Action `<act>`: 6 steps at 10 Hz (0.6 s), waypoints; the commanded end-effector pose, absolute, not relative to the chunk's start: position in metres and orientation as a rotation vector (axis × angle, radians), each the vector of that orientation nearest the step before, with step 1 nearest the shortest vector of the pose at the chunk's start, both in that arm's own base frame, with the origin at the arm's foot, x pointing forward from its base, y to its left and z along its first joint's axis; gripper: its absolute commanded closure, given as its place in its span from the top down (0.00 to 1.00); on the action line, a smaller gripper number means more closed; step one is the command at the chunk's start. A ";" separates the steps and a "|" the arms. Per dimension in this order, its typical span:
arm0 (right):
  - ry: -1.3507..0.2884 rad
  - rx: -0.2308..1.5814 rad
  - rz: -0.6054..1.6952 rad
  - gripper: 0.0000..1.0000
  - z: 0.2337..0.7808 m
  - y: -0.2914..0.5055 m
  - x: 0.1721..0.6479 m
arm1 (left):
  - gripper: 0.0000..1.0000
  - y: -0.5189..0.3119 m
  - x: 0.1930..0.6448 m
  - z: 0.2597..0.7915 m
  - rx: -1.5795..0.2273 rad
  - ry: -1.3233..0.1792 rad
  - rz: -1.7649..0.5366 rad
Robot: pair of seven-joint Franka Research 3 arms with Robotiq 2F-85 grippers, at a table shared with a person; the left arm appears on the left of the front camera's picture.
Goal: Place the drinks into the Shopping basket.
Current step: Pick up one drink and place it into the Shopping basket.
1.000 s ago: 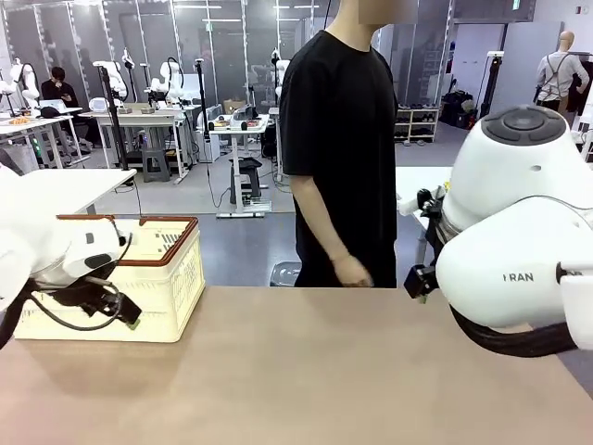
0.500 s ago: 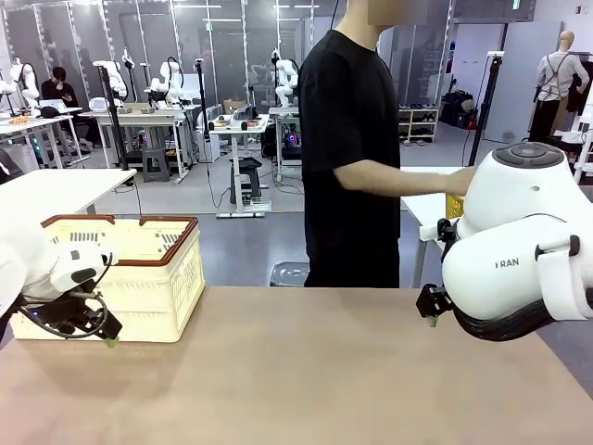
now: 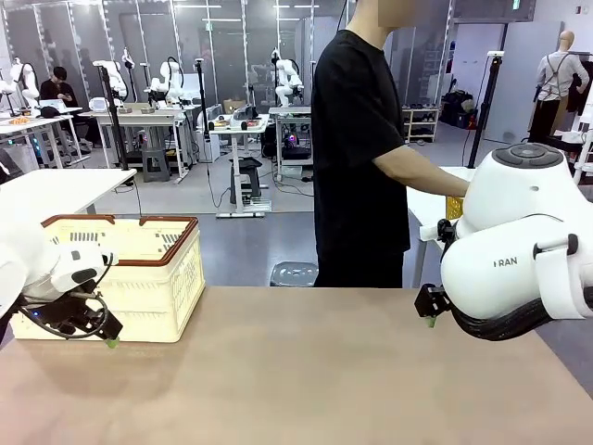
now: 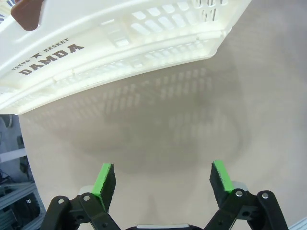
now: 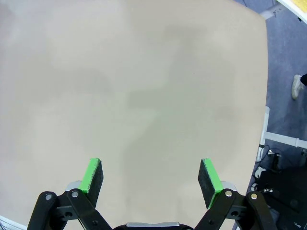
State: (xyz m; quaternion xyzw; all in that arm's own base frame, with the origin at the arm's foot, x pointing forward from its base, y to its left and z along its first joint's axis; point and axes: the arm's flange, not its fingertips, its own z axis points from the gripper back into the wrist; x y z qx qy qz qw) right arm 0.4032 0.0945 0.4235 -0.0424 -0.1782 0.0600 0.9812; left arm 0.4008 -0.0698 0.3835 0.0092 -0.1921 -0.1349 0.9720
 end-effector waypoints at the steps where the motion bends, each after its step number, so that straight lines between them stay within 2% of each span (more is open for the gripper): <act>1: -0.357 -0.085 0.122 1.00 0.422 0.093 0.404 | 1.00 -0.069 0.401 0.383 0.019 -0.386 -0.270; 6: -0.357 -0.085 0.122 1.00 0.422 0.093 0.404 | 1.00 -0.069 0.401 0.383 0.019 -0.386 -0.270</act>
